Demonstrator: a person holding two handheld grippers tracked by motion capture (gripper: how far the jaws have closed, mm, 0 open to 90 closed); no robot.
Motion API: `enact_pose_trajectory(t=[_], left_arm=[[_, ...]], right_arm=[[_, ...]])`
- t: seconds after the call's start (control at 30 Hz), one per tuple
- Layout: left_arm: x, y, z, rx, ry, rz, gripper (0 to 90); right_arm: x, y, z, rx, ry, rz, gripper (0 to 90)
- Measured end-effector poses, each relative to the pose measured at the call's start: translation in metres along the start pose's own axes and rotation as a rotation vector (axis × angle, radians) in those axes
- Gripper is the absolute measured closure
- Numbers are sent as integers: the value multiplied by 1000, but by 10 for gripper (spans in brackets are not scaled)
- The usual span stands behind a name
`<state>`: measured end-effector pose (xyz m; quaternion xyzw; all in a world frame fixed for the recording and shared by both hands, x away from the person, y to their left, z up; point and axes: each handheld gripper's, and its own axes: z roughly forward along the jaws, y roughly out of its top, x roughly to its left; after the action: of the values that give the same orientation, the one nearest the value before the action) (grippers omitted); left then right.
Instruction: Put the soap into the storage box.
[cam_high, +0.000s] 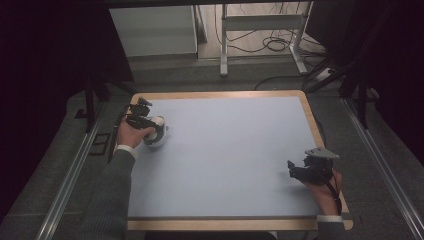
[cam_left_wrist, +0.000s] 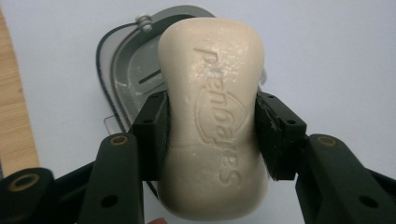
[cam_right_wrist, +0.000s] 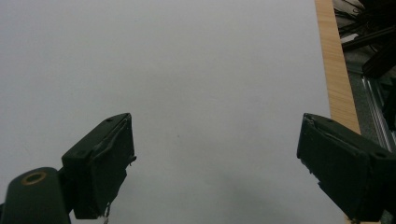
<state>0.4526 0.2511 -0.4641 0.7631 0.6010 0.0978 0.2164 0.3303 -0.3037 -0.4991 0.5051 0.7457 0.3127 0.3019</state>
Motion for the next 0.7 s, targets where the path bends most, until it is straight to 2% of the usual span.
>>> enact_pose_trajectory(t=[0.1,0.13,0.2,0.4,0.47,0.5,0.53,0.57,0.6,0.63,0.7], left_arm=[[-1,-1,2,-3,-1,-3,466],[-2,-1,-1,-38,-37,-12,438],[-6,-1,-6,-60,-51,-9,403],[-17,-3,-18,-90,-96,34,342],[-26,-8,-24,-111,-115,69,323],[-26,-8,-24,-111,-115,69,317],[-31,-13,-27,-122,-132,96,312],[-31,-13,-27,-122,-132,96,305],[-38,-18,-27,-132,-141,128,302],[-38,-18,-27,-132,-141,128,298],[-44,-23,-27,-145,-156,159,297]], right_arm=[[0,0,0,1,0,-1,111],[0,0,1,1,-1,-7,111],[1,-1,1,2,-1,-11,111],[2,-1,1,5,-1,-11,111],[2,-1,0,2,0,-11,111],[2,-1,0,2,0,-11,111],[1,-1,-1,0,0,-11,111],[1,-2,-1,2,-1,-6,111],[0,-2,-2,-3,7,-3,111],[0,-2,-2,-3,7,-3,111],[-1,-2,-3,-6,18,13,111]])
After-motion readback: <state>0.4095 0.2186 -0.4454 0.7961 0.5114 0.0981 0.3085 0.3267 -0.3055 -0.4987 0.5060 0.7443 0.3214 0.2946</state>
